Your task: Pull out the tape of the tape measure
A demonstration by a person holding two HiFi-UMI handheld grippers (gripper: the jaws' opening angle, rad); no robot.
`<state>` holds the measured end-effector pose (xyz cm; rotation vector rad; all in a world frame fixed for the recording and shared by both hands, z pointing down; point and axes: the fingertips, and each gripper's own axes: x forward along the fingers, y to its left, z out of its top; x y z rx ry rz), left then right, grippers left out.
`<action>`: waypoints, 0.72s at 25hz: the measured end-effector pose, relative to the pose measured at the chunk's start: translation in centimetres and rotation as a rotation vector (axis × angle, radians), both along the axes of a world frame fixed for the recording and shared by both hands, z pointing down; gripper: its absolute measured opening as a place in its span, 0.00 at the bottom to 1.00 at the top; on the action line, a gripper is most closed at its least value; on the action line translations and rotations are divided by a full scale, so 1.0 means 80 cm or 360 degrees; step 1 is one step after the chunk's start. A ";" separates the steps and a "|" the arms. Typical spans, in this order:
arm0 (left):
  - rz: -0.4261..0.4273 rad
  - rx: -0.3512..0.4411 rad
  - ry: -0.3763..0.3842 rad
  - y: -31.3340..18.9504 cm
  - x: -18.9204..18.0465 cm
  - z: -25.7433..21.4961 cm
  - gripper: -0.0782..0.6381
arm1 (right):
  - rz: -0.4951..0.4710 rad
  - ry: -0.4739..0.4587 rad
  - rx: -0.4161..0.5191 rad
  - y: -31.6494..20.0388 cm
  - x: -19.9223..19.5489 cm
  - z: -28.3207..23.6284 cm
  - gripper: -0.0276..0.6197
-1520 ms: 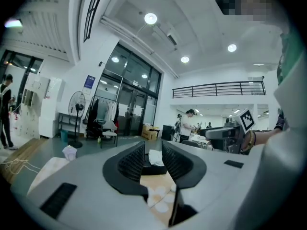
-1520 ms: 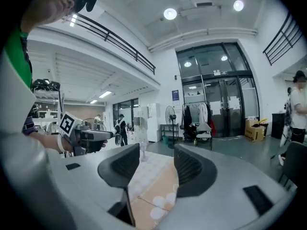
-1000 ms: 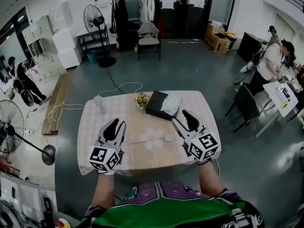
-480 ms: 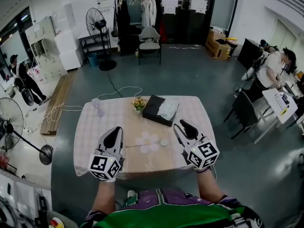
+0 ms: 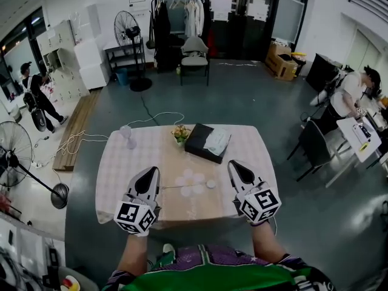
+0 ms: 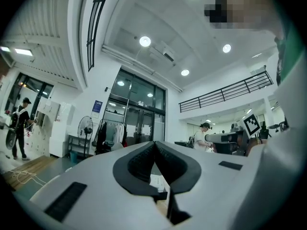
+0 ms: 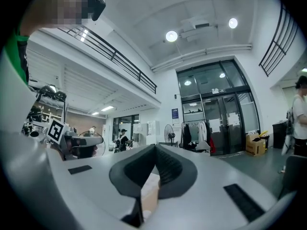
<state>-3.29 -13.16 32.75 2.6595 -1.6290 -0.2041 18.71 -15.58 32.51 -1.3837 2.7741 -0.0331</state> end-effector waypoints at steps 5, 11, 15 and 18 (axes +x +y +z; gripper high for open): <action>-0.0021 0.0013 -0.0010 0.007 -0.009 -0.004 0.14 | 0.0023 -0.0020 0.0019 0.005 -0.006 -0.005 0.05; -0.0010 0.0019 -0.0018 0.014 -0.009 -0.010 0.14 | 0.0058 -0.0009 0.0024 0.009 -0.005 -0.010 0.05; -0.0023 0.0021 -0.0020 0.018 -0.014 -0.008 0.14 | 0.0069 -0.0010 0.0022 0.011 -0.007 -0.008 0.05; -0.0046 0.0026 -0.0008 0.019 -0.019 -0.007 0.14 | 0.0064 -0.0006 0.0026 0.013 -0.008 -0.008 0.05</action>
